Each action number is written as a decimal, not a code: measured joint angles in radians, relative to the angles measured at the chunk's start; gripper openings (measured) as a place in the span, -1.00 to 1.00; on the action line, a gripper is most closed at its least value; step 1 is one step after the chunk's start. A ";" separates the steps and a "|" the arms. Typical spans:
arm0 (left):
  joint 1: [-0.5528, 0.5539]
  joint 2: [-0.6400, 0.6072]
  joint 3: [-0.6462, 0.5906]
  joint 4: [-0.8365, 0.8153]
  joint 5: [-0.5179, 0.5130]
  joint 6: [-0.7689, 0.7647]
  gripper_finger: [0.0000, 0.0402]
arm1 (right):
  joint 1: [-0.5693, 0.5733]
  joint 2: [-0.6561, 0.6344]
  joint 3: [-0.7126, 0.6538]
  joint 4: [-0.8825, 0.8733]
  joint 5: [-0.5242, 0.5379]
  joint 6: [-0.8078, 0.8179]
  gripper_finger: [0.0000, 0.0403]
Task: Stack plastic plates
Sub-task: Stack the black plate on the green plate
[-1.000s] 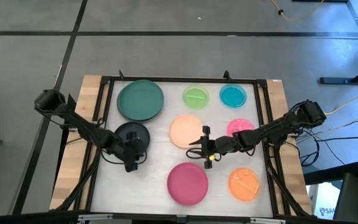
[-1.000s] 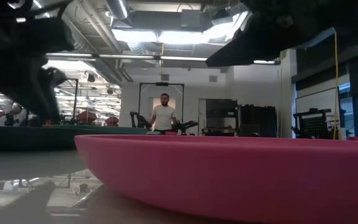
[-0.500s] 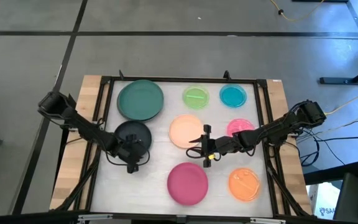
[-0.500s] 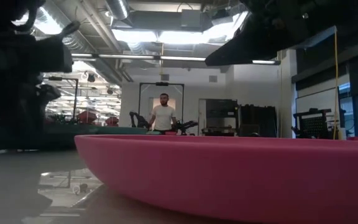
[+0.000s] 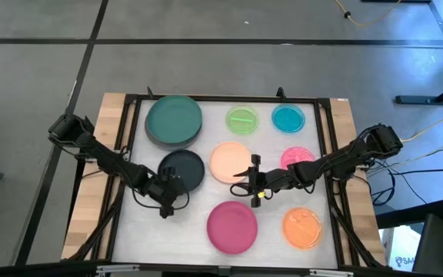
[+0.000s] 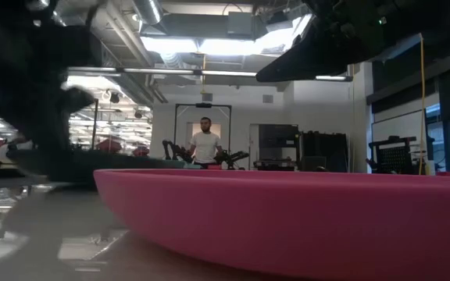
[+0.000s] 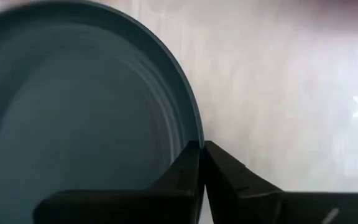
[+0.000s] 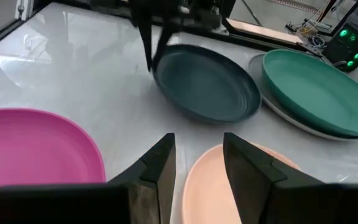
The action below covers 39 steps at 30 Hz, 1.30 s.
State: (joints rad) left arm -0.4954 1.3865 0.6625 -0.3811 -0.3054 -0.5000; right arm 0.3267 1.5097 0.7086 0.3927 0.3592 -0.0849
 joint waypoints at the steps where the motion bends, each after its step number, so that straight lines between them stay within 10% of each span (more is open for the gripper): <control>1: -0.009 -0.001 0.016 -0.008 -0.015 0.008 -0.96 | 0.000 0.002 0.000 0.003 0.000 0.000 -0.37; 22: 0.040 -0.025 0.175 -0.445 -0.492 0.021 -0.98 | 0.000 0.016 0.000 0.030 0.045 0.000 -0.37; 39: 0.658 -0.041 0.087 -0.219 -0.239 0.475 -0.98 | 0.000 0.016 0.000 0.024 0.045 0.001 -0.37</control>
State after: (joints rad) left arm 0.1630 1.3453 0.7498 -0.6000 -0.5443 -0.0249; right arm 0.3266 1.5255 0.7086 0.4168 0.4042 -0.0841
